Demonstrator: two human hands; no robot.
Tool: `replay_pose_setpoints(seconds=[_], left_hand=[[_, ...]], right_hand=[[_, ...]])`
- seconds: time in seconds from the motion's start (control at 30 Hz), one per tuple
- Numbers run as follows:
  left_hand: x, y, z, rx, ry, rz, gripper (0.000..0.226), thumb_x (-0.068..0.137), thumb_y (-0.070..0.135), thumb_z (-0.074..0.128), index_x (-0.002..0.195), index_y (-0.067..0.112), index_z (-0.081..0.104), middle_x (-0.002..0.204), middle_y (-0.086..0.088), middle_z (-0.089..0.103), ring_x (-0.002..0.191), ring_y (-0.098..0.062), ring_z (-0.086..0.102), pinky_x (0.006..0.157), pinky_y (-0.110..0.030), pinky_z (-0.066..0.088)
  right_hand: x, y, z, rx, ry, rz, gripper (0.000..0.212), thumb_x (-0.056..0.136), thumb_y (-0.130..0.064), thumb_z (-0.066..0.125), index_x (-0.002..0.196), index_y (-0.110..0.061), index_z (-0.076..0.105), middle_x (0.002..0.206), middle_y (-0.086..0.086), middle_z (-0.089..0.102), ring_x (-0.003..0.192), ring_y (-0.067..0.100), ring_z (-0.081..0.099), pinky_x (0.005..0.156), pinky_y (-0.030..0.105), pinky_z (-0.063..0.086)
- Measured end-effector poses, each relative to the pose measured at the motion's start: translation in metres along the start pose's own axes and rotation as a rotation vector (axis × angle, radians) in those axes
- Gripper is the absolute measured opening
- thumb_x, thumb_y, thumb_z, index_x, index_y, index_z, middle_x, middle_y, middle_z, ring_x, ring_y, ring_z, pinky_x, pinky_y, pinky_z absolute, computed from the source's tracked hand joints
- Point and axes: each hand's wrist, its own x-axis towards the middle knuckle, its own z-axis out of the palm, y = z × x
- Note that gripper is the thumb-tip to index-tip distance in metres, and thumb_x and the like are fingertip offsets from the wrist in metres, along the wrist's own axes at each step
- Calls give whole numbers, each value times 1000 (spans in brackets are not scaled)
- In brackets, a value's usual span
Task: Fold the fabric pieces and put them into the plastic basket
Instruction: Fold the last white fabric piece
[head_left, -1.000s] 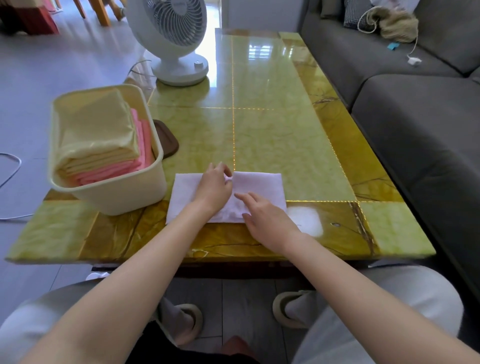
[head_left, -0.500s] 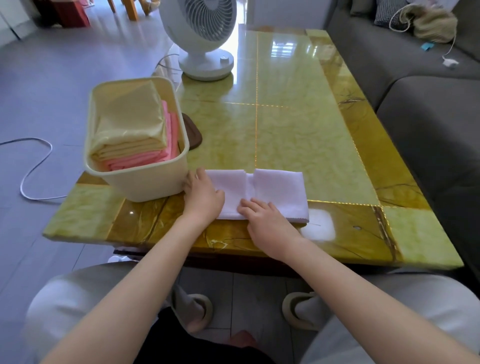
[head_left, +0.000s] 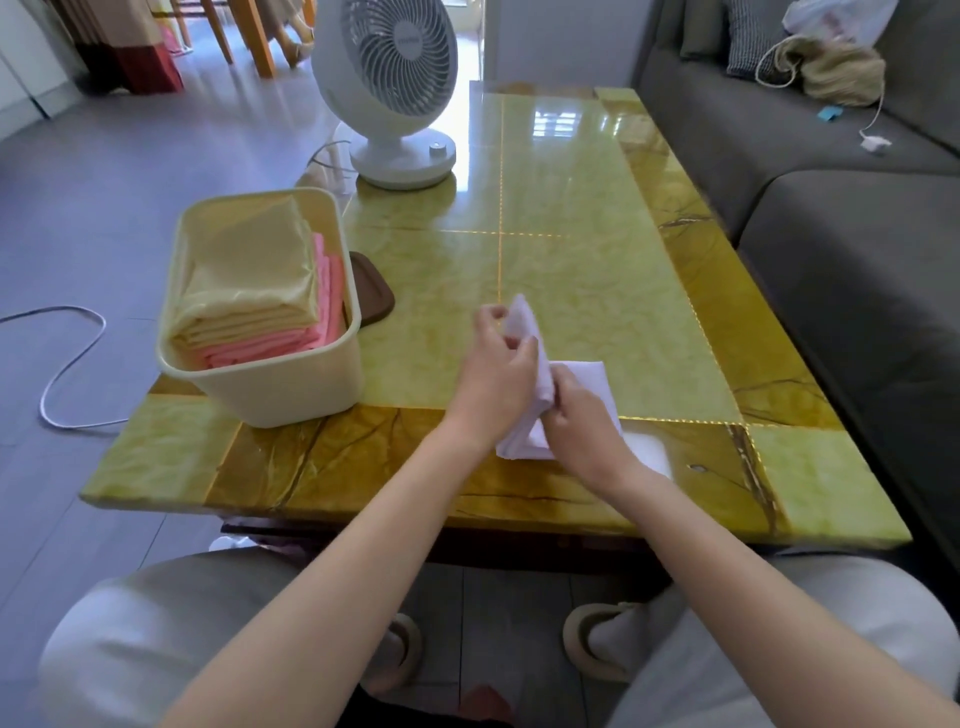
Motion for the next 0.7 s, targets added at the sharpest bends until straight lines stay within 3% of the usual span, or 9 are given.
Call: replay_pose_setpoints(seconds=[0.07,0.13,0.2,0.3,0.4,0.5,0.6,0.7], left_hand=[[-1,4,21,40,-103,37,35,96,15,44,131,11,38,114,-9,58,105,-30,59,94,-43,48],[-1,0,37,130,-177,46,35,97,11,42,131,11,40,121,-8,58,109,-27,57,97,-35,44],[-1,-4,53,206,-264,28,38,95,4,37,133,10,40,128,-9,54,114,-25,53,97,-27,38],[-4,-15,69,407,-406,47,42,95,1,35,136,7,38,135,-10,49,115,-20,48,88,-18,33],[-6,-23,72,485,-463,113,43,94,-2,35,135,7,41,136,-11,48,123,-23,47,98,-25,36],[-4,-30,65,640,-392,242,44,91,-3,37,131,13,47,134,-6,48,123,-23,44,100,-30,33],[2,-40,53,868,-289,308,45,91,6,40,135,17,43,142,-3,40,131,-23,33,103,-35,27],[5,-46,48,935,-355,259,45,95,16,42,139,16,36,151,-6,27,138,-25,23,108,-39,26]], right_hand=[[5,15,-21,98,105,100,24,97,-10,36,100,-14,59,95,2,66,91,16,61,85,28,50],[5,31,-37,104,175,227,35,101,-27,32,97,-10,62,97,11,68,95,26,62,88,44,49],[2,41,-48,18,183,336,49,101,-39,27,90,-7,62,86,11,64,87,29,59,77,35,44],[0,53,-48,-115,175,437,50,100,-43,30,69,-10,51,68,4,53,79,29,52,70,33,34],[1,69,-45,-153,187,441,34,97,-34,44,75,-10,52,77,7,57,82,27,52,68,30,33],[3,71,-47,-175,185,447,29,96,-27,46,86,-3,58,84,14,63,83,31,57,67,32,36],[8,76,-47,-239,198,464,28,97,-21,41,83,-1,55,91,20,61,85,33,56,66,32,35],[13,74,-47,-268,206,517,23,94,-18,39,74,-8,45,93,20,50,80,31,50,61,30,33]])
